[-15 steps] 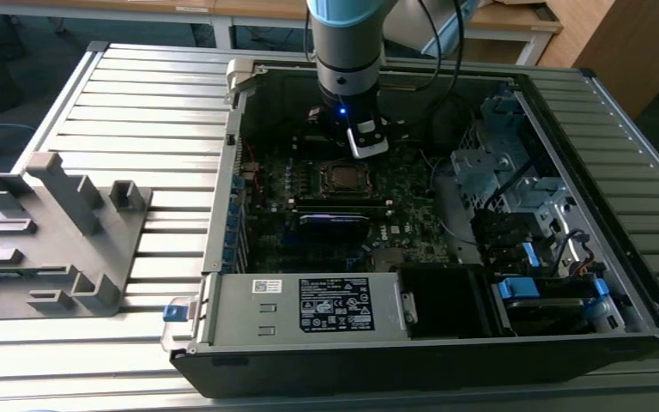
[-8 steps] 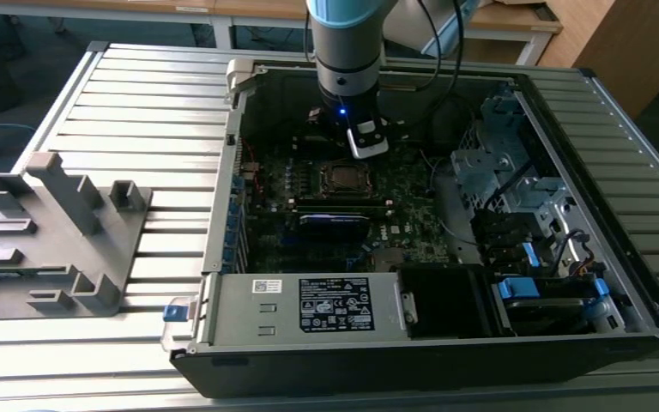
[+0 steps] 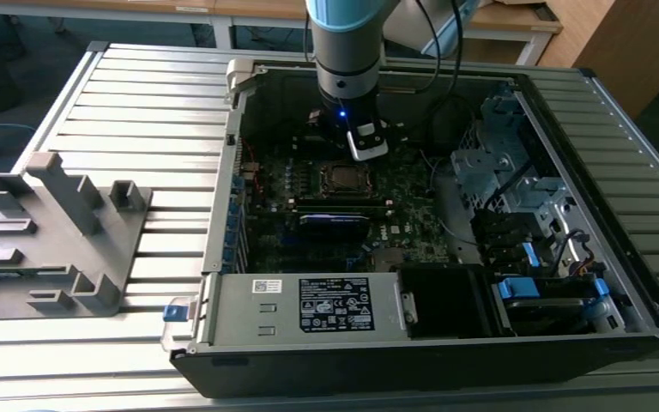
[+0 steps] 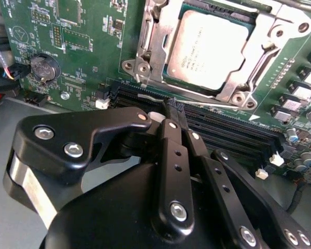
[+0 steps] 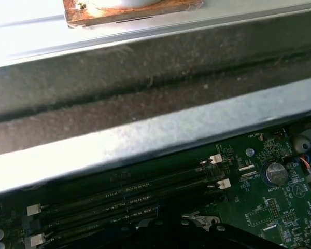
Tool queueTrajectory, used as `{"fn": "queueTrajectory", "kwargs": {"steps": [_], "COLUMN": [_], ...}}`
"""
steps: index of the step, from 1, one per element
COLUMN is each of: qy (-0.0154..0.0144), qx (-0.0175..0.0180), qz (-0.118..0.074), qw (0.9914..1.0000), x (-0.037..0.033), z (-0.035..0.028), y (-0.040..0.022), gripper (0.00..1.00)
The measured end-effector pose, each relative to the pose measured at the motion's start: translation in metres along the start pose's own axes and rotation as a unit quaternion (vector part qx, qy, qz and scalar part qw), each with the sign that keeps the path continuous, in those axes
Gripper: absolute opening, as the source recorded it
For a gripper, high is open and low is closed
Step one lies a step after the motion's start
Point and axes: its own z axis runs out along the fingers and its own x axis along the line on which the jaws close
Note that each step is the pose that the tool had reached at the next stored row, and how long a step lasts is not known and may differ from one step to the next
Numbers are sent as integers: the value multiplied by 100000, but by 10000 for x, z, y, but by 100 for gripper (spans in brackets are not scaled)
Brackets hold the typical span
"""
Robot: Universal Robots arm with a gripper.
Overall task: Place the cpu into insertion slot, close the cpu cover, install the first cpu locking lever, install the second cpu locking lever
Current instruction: 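Install the first cpu locking lever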
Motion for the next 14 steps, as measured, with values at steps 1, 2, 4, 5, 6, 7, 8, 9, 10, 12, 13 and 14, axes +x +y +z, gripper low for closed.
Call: {"fn": "queueTrajectory", "kwargs": {"steps": [1,2,4,5,6,7,8,9,10,12,13,14], "qy": [-5,-13,-28,-38,-46,-47,-50,-50,-52,-52,-54,-56], "qx": [22,38,86,125,163,171,178,177,169,164,167,179], "qz": [-15,-19,-28,-31,-39,-43,-45,-45,-44,-43,-43,-42], "qw": [100000,100000,100000,100000,100000,100000,100000,100000,100000,100000,100000,100000], "x": [0,-1,-2,-2,-2,-2,-2,-2,-3,-8,-10,-10], "z": [0,3,6,7,7,7,7,7,8,9,9,10], "y": [0,0,-1,-1,-1,-1,-1,-1,-2,-6,-8,-8], "gripper": [11,11,11,11,11,11,11,11,11,11,11,11]}}
